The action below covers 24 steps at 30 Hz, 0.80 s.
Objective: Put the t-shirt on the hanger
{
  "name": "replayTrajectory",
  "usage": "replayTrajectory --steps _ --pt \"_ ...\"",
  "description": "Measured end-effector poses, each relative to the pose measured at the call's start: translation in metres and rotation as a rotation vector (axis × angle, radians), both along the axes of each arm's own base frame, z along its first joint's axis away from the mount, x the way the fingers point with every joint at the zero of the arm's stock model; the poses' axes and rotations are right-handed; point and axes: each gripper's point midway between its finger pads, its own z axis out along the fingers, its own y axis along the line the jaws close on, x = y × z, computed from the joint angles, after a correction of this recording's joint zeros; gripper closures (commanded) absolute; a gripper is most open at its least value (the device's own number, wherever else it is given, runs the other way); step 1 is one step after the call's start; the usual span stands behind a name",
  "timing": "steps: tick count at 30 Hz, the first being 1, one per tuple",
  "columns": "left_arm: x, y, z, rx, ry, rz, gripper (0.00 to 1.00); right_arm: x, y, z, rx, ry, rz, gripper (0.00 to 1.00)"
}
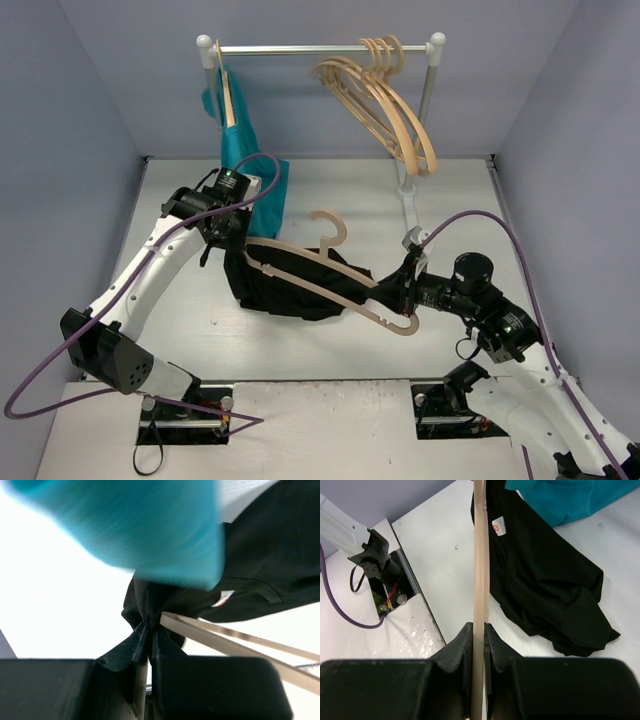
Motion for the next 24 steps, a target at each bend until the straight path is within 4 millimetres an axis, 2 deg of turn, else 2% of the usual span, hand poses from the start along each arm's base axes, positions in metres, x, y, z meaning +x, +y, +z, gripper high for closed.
replayTrajectory --steps 7,13,19,24 --pt "-0.007 -0.006 0.007 -0.023 0.023 -0.075 1.0 0.0 0.014 -0.014 -0.063 0.008 0.034 1.0" --pt "-0.015 -0.001 0.004 0.011 0.055 -0.117 1.0 0.002 0.032 -0.019 -0.141 -0.047 0.065 1.0" --pt "-0.013 0.017 0.004 0.101 0.039 -0.076 1.0 0.014 0.026 -0.003 -0.171 -0.159 0.004 1.0" --pt "-0.011 0.023 0.005 0.133 0.029 -0.06 1.0 0.019 0.02 0.009 -0.171 -0.22 -0.026 1.0"
